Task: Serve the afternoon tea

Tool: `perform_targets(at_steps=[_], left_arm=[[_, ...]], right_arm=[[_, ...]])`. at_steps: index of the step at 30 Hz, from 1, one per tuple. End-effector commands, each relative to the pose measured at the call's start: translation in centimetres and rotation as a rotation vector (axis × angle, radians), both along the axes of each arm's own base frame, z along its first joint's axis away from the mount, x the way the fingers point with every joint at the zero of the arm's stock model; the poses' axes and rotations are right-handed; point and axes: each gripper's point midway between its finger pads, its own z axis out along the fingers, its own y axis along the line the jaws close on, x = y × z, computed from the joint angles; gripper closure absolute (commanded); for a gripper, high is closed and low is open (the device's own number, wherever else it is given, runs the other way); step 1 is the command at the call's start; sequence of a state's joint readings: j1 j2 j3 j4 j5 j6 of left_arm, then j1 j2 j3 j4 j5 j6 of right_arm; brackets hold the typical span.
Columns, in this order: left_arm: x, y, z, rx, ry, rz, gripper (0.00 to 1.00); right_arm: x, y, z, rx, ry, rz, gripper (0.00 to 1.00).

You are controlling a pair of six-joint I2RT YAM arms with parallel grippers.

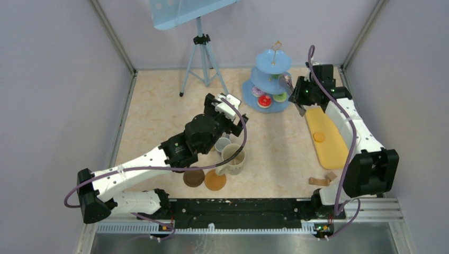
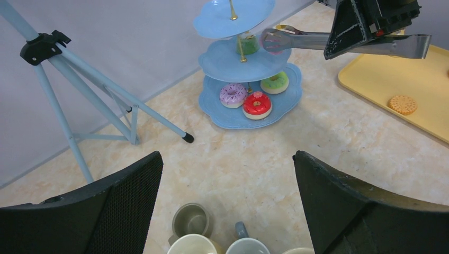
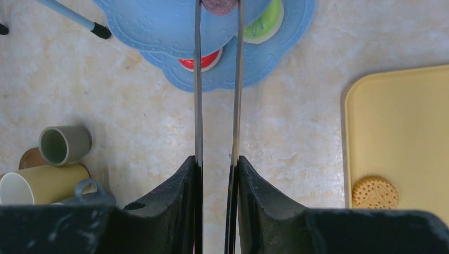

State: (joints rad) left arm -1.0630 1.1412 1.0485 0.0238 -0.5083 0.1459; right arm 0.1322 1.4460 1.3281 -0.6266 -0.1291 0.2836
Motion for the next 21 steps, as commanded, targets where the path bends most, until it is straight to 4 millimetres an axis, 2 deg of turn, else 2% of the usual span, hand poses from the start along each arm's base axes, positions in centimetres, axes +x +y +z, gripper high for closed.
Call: perform_targets(at_steps=[1,6,10,13,17,21], left_arm=[[0.0,0.5,1.7,-0.048,-0.048,0.017,0.01],[0.0,0.4,1.5,-0.043,-0.057,0.014,0.01],[-0.4,0.5,2.2,-0.059,-0.066,0.000,0.01],[0.4,0.8,2.0,-0.053,-0.048,0.026,0.01],[0.6,0.4,1.4,-0.051,-0.031,0.016,0.01],[0.4,-0.1,1.0,-0.050,-0.020,-0.003,0.01]], right_arm=[[2.7,0.6,2.7,-0.006,-0.110,0.004,0.71],[3.6,1.2,2.2,-0.030,-0.080,0.020,0.63],[3.4,1.6,2.6,-0.046,-0.095,0.025,0.52],[3.0,1.1,2.5,-0.076,-0.076,0.019,0.47],[1.7,0.2,2.6,-0.110,-0.063,0.001,0.46],[-0.7,-1.2,3.4,-0.132,-0.094,-0.055,0.47]])
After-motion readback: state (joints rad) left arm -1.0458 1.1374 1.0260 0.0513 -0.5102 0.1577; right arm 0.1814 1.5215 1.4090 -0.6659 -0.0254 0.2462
